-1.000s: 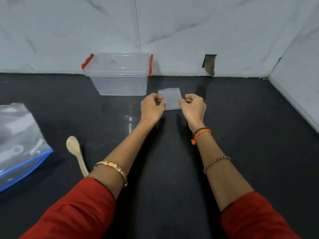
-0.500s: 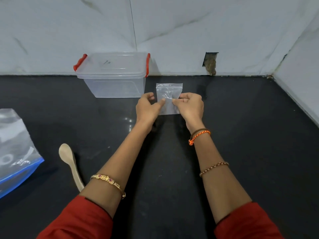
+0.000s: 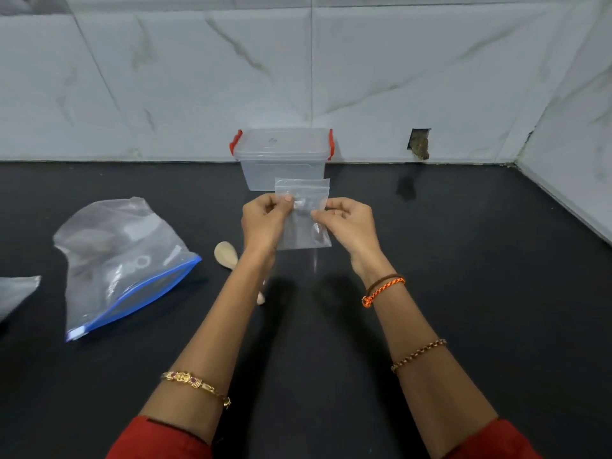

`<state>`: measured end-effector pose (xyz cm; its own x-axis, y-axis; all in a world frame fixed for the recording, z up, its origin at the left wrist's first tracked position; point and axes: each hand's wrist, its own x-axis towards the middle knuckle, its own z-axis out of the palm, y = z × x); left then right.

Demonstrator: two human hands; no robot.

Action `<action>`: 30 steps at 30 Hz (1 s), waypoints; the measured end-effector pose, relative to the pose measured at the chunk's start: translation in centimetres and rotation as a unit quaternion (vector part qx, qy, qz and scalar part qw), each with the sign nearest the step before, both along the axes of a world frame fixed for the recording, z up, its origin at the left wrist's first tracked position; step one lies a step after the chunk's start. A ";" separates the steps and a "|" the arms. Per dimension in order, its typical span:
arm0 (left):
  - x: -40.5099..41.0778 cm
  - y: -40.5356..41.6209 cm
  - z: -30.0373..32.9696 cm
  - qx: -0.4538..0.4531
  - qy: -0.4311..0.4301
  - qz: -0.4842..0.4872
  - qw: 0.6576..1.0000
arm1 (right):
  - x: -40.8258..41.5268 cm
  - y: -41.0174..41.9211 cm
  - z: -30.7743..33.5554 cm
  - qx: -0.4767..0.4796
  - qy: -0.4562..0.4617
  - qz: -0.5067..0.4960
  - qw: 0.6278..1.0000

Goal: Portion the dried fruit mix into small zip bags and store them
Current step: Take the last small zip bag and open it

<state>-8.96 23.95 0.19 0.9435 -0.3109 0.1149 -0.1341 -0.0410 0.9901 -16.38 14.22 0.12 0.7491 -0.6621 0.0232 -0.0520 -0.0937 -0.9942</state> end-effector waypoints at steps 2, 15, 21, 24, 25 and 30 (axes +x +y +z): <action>-0.1 2.8 0.0 0.016 -0.025 -0.009 1.000 | -0.5 2.2 0.5 0.009 -0.011 0.007 1.000; 0.3 12.7 0.0 0.158 -0.159 -0.109 0.968 | -2.0 9.6 1.6 -0.076 0.035 0.095 0.992; -1.1 14.4 -0.2 0.180 -0.237 -0.111 0.948 | -1.7 11.7 1.6 -0.018 0.020 0.053 0.998; -1.6 14.4 -0.7 0.259 -0.287 -0.107 0.916 | -1.8 12.4 1.6 0.011 0.008 0.048 0.999; -1.7 14.3 -0.8 0.267 -0.299 -0.094 0.911 | -1.9 12.6 1.6 0.010 0.008 0.050 0.999; -1.4 14.2 -1.4 0.256 -0.319 -0.104 0.907 | -2.3 12.7 1.8 0.015 0.029 0.063 0.997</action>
